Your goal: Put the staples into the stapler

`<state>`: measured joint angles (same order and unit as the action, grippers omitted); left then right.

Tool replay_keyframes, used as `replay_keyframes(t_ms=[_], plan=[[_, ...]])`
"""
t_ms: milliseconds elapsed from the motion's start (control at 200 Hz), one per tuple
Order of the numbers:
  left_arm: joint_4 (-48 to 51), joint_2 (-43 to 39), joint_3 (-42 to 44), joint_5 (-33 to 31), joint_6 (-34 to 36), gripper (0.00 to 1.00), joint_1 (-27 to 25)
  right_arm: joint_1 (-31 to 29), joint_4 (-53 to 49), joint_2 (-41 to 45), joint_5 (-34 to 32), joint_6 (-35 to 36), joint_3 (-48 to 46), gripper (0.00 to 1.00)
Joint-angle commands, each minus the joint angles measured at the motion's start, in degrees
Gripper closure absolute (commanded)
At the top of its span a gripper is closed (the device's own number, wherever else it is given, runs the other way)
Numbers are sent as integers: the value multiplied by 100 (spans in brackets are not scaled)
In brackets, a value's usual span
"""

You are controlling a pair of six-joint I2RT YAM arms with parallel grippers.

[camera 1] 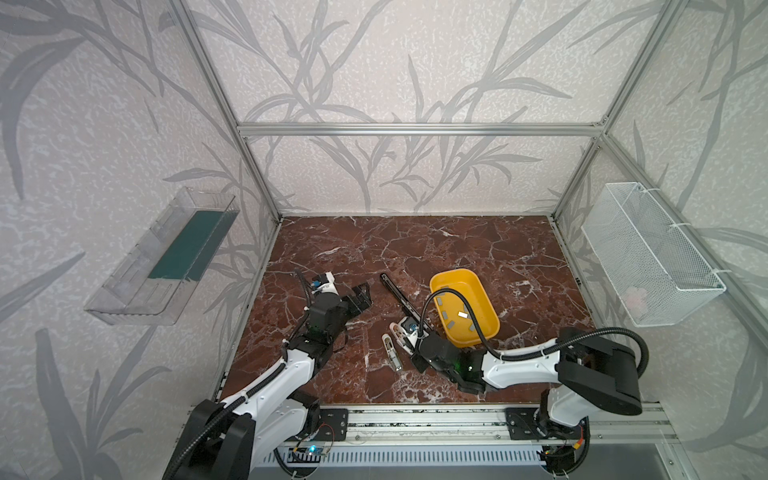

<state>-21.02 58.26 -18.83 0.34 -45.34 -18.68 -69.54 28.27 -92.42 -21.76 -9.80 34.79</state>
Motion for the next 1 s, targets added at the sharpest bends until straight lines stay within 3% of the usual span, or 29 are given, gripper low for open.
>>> replay_keyframes(t_ms=[0,996], plan=[[-7,-16,-197,23,61,1,25,-18,-92,-134,29,-17,208,94],[119,-77,-202,43,17,1,25,106,205,-399,159,-66,98,94]])
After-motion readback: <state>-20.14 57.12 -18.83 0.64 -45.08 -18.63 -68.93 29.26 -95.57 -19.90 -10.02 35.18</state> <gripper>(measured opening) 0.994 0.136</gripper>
